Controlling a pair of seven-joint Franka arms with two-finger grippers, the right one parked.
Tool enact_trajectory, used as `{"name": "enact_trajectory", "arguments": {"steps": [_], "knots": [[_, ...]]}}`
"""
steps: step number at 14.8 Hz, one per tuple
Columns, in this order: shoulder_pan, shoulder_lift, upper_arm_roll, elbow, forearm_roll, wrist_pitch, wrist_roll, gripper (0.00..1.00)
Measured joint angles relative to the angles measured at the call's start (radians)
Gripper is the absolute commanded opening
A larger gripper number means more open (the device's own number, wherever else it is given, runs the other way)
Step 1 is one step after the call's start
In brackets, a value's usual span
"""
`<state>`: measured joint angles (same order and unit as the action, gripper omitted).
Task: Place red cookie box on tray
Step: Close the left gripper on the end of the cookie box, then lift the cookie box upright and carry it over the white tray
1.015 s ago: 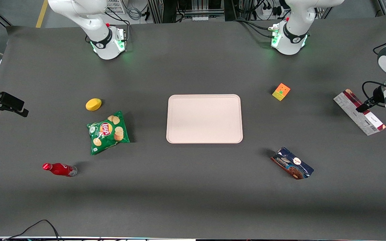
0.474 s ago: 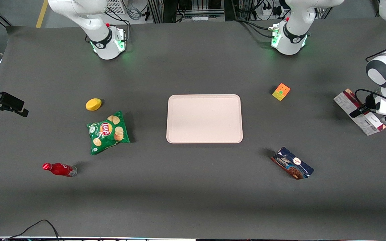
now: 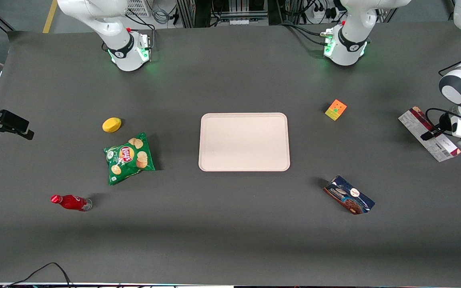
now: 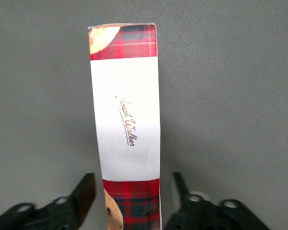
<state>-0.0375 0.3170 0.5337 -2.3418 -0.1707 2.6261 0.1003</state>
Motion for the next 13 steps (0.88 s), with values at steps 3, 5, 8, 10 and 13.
{"name": "enact_trajectory", "arguments": {"steps": [3,5,8,10,13], "knots": [[0.000,0.000,0.000,0.001,-0.001,0.000,0.001,0.19],[0.000,0.000,-0.001,0.003,-0.002,-0.001,0.002,0.00],[-0.004,0.000,-0.007,0.031,0.005,-0.033,0.021,0.00],[-0.011,-0.010,-0.011,0.085,0.018,-0.129,0.043,0.00],[-0.043,-0.074,-0.027,0.171,0.054,-0.306,0.077,0.00]]}}
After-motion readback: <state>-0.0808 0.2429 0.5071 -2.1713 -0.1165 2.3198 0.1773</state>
